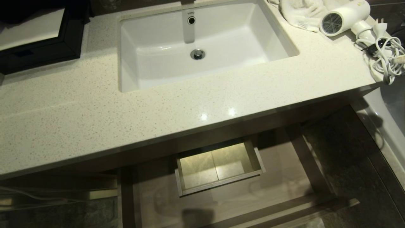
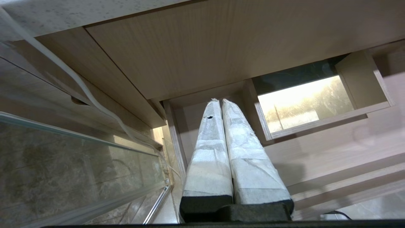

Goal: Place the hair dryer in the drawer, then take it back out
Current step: Pick up the hairdryer

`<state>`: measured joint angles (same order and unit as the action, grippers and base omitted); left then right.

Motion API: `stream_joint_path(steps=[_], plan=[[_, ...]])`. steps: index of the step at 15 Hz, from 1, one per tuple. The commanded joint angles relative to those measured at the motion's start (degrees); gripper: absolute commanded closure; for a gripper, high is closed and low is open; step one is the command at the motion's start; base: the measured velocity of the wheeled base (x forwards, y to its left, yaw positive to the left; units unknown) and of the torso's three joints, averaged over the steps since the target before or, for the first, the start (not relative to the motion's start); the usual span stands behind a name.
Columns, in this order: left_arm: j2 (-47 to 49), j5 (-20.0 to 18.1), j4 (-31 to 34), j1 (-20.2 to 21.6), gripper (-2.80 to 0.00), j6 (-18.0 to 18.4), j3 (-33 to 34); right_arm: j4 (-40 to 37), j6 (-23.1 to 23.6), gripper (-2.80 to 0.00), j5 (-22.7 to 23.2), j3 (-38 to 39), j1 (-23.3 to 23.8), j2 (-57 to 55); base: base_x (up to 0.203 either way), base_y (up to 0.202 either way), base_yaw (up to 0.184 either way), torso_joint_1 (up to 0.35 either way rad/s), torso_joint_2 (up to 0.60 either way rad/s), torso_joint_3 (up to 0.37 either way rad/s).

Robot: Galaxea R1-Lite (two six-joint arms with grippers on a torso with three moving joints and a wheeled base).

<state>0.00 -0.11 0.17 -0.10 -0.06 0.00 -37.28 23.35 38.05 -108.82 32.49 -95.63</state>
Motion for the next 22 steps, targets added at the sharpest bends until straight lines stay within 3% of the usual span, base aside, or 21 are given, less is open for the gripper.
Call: stream_joint_path(steps=[1, 10, 12, 15, 16, 22], plan=[[0.00, 0.02, 0.01, 0.01, 0.00, -0.03, 0.05, 0.19, 0.72, -2.80, 2.81, -0.17, 0.03, -0.87, 0.000, 0.000, 0.000, 0.000, 0.00, 0.000], [0.00, 0.02, 0.01, 0.01, 0.00, -0.03, 0.00, 0.43, 1.11, -2.80, 1.82, -0.08, -0.41, 1.79, 0.000, 0.000, 0.000, 0.000, 0.00, 0.000], [0.00, -0.05, 0.01, 0.01, 0.00, -0.03, 0.00, 3.04, 1.43, -2.80, -3.92, -0.05, -0.65, 2.24, 0.000, 0.000, 0.000, 0.000, 0.00, 0.000], [0.00, 0.02, 0.01, -0.01, 0.00, -0.03, 0.00, 5.21, 1.66, -2.80, -21.89, 0.09, -2.87, 2.43, 0.000, 0.000, 0.000, 0.000, 0.00, 0.000], [0.00, 0.02, 0.01, 0.01, 0.00, -0.03, 0.00, 5.98, 1.77, -2.80, -24.91, 0.20, -3.49, 2.85, 0.000, 0.000, 0.000, 0.000, 0.00, 0.000], [0.00, 0.02, 0.01, 0.01, 0.00, -0.03, 0.00, 6.08, 2.13, -2.80, -25.37, 0.45, -3.66, 3.41, 0.000, 0.000, 0.000, 0.000, 0.00, 0.000]])
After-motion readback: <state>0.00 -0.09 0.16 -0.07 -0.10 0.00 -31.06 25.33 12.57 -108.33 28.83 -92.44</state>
